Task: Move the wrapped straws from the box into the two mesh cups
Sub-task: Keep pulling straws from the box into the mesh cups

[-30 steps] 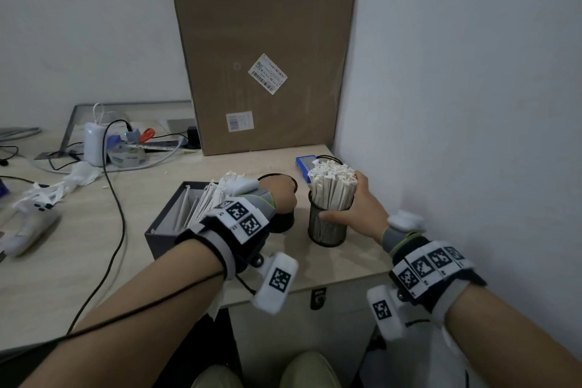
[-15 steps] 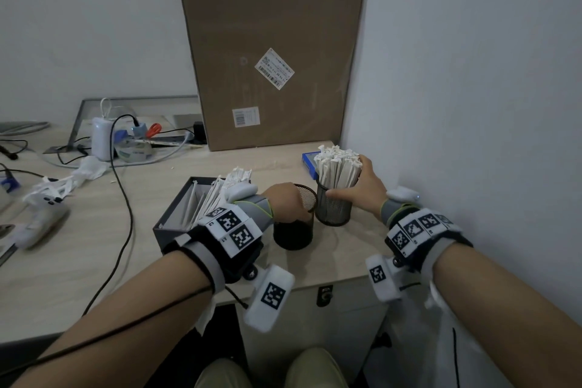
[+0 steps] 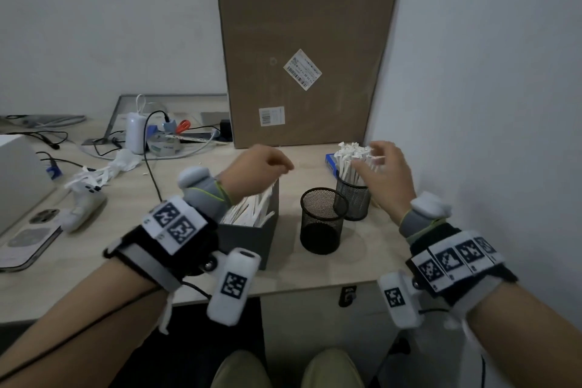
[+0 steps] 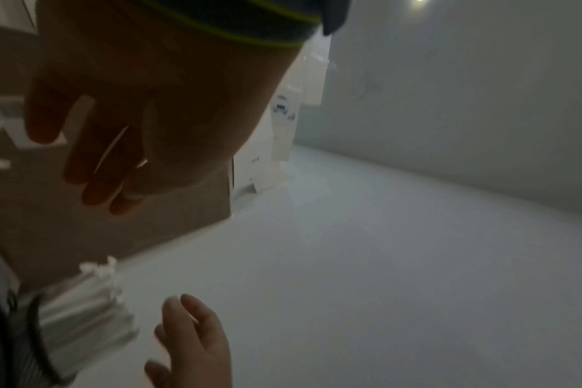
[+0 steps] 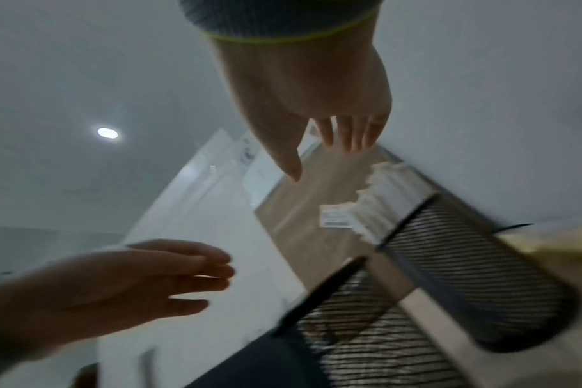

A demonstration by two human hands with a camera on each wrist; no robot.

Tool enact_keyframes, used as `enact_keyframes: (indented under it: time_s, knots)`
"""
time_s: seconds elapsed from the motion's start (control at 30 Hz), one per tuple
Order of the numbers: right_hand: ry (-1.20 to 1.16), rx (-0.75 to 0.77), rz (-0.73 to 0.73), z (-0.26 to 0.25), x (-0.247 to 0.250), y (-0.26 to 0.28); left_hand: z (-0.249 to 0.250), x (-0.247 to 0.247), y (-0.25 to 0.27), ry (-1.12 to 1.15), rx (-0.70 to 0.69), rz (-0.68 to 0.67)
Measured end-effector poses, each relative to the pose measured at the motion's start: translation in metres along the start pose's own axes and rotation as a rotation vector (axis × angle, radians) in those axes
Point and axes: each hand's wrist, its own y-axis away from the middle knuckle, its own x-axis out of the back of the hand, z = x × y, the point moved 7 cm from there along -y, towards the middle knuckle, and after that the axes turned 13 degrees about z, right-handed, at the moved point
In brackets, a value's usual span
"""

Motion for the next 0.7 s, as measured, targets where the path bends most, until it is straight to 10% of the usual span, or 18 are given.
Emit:
enact_keyframes:
  time_s: [0.27,0.6,0.7]
  knots:
    - [0.182,-0.061,-0.689,-0.062,-0.091,0.09,-0.085,0.027,0.025,-0.062,0.241,0.01]
    - [0.249,-0.192,-0.748,-0.057,-0.136,0.108,-0.081,0.001,0.064,-0.001,0.04,-0.231]
    - [0.222,-0.209,-0.746,-0.056,-0.135,0.108,-0.07,-0.013,0.065,-0.038,-0.016,-0.126]
